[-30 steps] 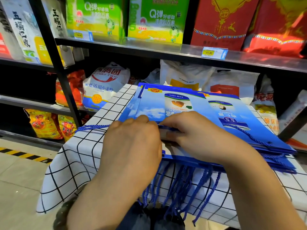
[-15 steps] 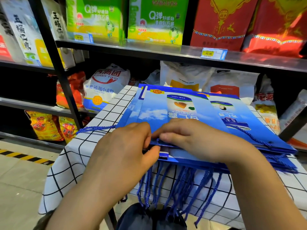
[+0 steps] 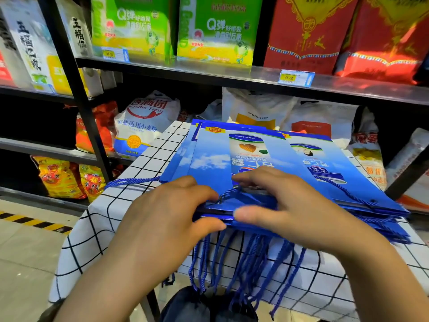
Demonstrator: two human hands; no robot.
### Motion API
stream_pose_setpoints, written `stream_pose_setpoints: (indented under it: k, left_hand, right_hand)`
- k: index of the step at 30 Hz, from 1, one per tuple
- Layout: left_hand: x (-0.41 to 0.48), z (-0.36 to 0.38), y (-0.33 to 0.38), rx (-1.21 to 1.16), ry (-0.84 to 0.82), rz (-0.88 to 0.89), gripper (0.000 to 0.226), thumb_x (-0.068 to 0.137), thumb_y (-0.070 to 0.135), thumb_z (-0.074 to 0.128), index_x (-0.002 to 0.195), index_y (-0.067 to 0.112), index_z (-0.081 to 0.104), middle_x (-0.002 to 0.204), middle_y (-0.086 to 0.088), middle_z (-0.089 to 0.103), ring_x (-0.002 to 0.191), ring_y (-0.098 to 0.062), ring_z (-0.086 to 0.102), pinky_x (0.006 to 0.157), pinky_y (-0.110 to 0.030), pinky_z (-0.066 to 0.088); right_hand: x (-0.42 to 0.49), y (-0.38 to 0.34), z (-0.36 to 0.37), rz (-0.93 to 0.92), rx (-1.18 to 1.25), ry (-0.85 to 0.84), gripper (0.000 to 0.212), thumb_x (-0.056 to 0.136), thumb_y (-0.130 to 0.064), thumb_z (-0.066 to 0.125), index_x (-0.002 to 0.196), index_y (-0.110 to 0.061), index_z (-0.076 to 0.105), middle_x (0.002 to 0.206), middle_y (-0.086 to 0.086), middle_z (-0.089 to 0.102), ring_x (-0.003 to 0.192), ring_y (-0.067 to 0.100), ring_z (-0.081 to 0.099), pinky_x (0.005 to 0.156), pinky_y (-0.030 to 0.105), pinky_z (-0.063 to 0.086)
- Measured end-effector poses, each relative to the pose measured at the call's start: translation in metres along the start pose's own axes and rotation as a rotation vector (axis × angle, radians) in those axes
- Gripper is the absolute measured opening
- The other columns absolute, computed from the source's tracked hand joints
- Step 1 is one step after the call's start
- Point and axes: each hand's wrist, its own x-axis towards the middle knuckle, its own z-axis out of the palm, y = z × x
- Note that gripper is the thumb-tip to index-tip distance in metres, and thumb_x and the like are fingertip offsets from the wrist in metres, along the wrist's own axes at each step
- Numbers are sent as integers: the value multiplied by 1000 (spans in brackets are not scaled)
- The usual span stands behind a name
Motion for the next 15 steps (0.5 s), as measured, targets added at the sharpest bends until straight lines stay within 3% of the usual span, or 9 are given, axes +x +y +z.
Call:
stream_pose_setpoints:
  k: [2, 4, 6, 8, 10, 12, 15]
  left_hand:
    - [2, -1, -1, -52, 20, -8, 50, 64, 69, 44, 101, 41, 62, 83, 18, 56, 82, -2, 51, 66, -21, 43]
    - [7, -1, -1, -44, 69, 25, 47, 66, 67, 41, 92, 37, 66, 76, 17, 59, 83, -2, 49, 59, -20, 42]
    - [11, -4, 2, -15, 126, 58, 41, 71, 61, 40, 83, 34, 68, 74, 15, 61, 84, -4, 48, 58, -19, 42]
    - [16, -10, 6, -31, 181, 69, 37, 74, 58, 40, 79, 33, 67, 72, 13, 62, 81, -6, 49, 60, -22, 44]
    - [19, -15, 10, -36, 198, 97, 34, 75, 56, 41, 78, 33, 66, 70, 13, 61, 75, -7, 51, 59, -25, 45]
    - [21, -19, 18, 6, 160, 136, 34, 73, 59, 41, 81, 34, 64, 71, 14, 60, 66, -5, 55, 53, -25, 44]
    - [25, -17, 34, 144, 96, 168, 41, 67, 64, 39, 91, 37, 59, 78, 18, 64, 65, -11, 62, 44, -15, 31]
  right_hand:
    - [-12, -5, -1, -26, -60, -99, 78, 64, -70, 58, 134, -45, 34, 128, -38, 36, 120, -17, 33, 100, 12, 30]
    - [-18, -2, 0, -100, -262, -53, 66, 80, -56, 54, 138, -44, 26, 137, -36, 29, 127, -11, 28, 102, 11, 27]
    - [-24, 0, 0, -97, -408, 70, 53, 89, -46, 45, 138, -45, 24, 141, -32, 30, 127, -4, 34, 100, 19, 33]
    - [-30, 4, -4, -81, -504, 231, 46, 87, -36, 47, 131, -43, 36, 129, -28, 50, 111, 1, 52, 80, 28, 47]
    - [-38, 14, -10, -48, -550, 323, 45, 72, -34, 52, 117, -37, 52, 101, -19, 68, 80, 6, 63, 50, 25, 46]
    - [-42, 24, -13, -92, -565, 363, 41, 68, -34, 53, 108, -33, 58, 90, -14, 72, 66, 12, 67, 43, 26, 47]
    - [-43, 29, -15, -142, -551, 394, 35, 77, -42, 44, 102, -29, 65, 88, -14, 73, 67, 13, 69, 44, 28, 51]
